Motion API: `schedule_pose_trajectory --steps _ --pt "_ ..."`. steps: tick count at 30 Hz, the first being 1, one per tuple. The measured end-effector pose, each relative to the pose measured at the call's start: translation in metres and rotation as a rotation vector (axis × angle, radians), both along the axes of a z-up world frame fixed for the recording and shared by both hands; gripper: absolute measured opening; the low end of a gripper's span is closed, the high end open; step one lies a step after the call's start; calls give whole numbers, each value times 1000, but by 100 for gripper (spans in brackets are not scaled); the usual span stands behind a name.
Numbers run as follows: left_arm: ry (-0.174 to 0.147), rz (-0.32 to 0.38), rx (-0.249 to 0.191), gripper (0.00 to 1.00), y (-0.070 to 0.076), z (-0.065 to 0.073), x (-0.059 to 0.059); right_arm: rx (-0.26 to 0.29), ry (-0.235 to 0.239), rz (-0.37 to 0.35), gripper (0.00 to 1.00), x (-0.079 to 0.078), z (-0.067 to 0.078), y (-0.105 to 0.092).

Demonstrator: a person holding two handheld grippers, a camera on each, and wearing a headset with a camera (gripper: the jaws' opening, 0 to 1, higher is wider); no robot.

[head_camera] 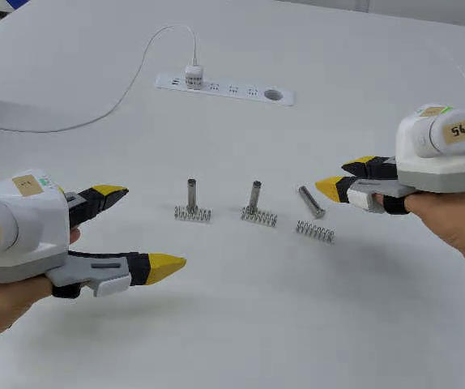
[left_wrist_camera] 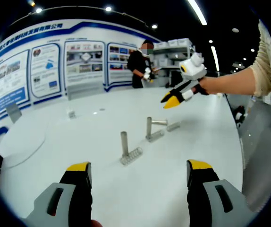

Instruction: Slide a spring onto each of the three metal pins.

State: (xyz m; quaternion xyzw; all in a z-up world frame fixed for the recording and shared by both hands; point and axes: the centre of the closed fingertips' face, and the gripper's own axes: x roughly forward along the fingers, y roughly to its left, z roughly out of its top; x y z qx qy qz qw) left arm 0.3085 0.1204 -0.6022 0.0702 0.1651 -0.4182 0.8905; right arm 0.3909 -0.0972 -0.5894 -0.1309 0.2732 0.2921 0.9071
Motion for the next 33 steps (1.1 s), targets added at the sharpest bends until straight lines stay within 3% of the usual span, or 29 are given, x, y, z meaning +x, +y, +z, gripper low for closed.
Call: schedule_pose_trajectory --steps 23,33 --pt "2 10 -5 84 1 -1 1 -120 155 -67 19 23 -47 13" --pt "5 18 -11 83 3 -1 1 -138 205 -81 15 25 -57 15"
